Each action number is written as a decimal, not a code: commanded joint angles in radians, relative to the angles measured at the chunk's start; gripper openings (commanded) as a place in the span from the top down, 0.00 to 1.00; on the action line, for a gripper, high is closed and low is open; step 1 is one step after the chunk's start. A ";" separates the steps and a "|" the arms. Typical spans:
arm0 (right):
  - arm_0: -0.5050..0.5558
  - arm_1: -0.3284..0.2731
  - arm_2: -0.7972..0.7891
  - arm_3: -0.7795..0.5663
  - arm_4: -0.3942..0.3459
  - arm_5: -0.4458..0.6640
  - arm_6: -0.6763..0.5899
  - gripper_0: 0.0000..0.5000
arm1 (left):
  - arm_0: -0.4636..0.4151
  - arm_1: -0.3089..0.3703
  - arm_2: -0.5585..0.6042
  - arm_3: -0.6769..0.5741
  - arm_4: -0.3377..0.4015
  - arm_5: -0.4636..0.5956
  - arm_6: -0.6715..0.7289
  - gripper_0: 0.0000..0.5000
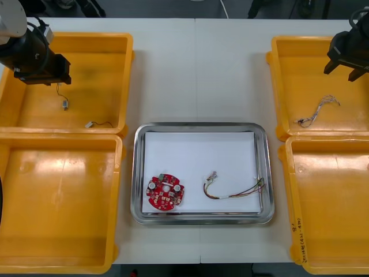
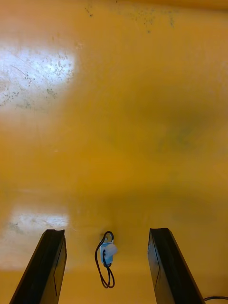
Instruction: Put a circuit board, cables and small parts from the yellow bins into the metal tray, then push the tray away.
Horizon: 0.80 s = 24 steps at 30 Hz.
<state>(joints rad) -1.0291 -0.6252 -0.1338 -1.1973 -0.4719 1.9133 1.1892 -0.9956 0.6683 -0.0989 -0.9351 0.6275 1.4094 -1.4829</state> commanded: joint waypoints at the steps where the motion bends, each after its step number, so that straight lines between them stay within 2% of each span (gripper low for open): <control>1: -0.068 -0.005 -0.029 0.053 0.058 -0.042 -0.034 0.00 | -0.061 0.014 0.019 -0.054 -0.012 0.049 -0.002 0.00; 5: -0.094 0.021 -0.055 0.150 0.102 -0.108 -0.045 0.00 | -0.064 0.042 0.019 -0.108 -0.003 0.141 0.004 0.00; 11: -0.094 0.039 -0.086 0.225 0.122 -0.203 -0.062 0.00 | -0.061 0.045 0.024 -0.145 -0.005 0.212 0.019 0.00; 24: -0.094 0.065 -0.119 0.374 0.151 -0.309 -0.100 0.00 | 0.071 0.045 0.065 -0.304 -0.018 0.215 0.047 0.00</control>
<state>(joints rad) -1.0699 -0.5727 -0.2071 -0.8463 -0.3337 1.6263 1.1248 -0.9470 0.6730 -0.0624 -1.1864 0.6232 1.6164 -1.4827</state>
